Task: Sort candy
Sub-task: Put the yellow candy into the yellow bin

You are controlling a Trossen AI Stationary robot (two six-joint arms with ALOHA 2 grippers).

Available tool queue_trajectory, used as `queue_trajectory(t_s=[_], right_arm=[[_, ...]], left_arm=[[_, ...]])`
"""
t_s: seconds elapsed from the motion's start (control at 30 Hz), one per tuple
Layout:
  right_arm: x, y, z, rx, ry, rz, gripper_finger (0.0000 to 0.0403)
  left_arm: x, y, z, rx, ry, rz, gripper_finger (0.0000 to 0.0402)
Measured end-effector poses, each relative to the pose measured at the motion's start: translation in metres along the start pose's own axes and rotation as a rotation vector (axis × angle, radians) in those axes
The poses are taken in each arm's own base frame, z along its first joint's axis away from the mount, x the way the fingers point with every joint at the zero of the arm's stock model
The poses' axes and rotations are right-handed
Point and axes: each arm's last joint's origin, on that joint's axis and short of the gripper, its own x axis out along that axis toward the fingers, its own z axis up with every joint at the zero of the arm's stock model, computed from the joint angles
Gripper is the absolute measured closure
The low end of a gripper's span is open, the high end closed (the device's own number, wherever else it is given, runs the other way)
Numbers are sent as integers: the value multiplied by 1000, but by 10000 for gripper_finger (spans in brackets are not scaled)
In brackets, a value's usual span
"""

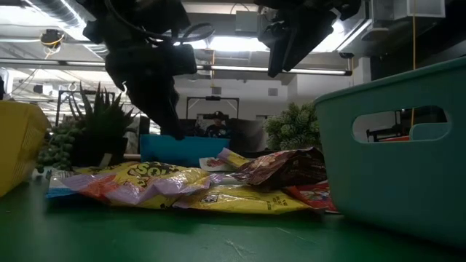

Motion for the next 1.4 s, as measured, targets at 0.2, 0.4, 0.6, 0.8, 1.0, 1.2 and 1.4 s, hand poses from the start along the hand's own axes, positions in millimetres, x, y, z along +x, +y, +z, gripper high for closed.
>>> queue_trajectory(t_s=[0.2,0.4,0.6,0.8,1.0,1.2,1.4], right_arm=[[0,0,0,0,0,0,207],[0,0,0,0,0,0,207],[0,0,1,0,-6,-2,207],[0,0,1,0,-6,-2,207],[0,0,1,-1,-7,-2,207],[0,0,1,0,-7,-2,207],[0,0,1,0,-7,-2,207]], left_arm=[[0,-4,-3,35,32,-60,279],[-2,-12,-15,98,143,-62,279],[-3,-16,-17,111,155,-65,278],[-3,-16,-19,114,170,-63,279],[9,-16,-28,162,258,-54,279],[23,-16,-33,188,300,-6,279],[24,-16,-33,191,312,-5,279]])
